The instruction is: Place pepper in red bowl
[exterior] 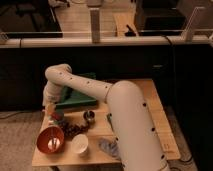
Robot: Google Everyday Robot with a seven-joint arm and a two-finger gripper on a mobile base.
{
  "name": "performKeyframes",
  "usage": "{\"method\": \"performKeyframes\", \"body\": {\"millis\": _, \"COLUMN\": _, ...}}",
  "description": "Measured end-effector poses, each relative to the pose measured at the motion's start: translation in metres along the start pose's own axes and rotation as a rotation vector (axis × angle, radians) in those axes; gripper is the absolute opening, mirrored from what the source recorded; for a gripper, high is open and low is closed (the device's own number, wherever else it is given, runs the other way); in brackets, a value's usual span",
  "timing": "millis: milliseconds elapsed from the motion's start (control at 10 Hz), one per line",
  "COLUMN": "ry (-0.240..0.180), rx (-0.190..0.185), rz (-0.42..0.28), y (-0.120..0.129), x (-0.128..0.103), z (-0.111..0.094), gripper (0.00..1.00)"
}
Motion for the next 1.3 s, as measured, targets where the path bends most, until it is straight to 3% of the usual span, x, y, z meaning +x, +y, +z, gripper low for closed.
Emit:
{"method": "performKeyframes", "body": {"millis": 200, "ry": 0.0, "rx": -0.004, "rz": -0.004, "y": 0.0, "x": 0.001, "z": 0.0, "gripper": 0.49}}
{"method": "performKeyframes", "body": {"millis": 400, "ry": 0.003, "rx": -0.01, "rz": -0.01, "y": 0.0, "x": -0.001, "z": 0.002, "gripper": 0.3}}
{"method": "performKeyframes", "body": {"millis": 800, "ry": 0.001, "rx": -0.024, "rz": -0.027, "y": 0.002, "x": -0.002, "z": 0.001, "gripper": 0.03}}
{"method": "performKeyframes", "body": {"millis": 1300, "ry": -0.014, "rx": -0.004, "rz": -0.052, "y": 0.009, "x": -0.009, "z": -0.021, "gripper": 0.0}}
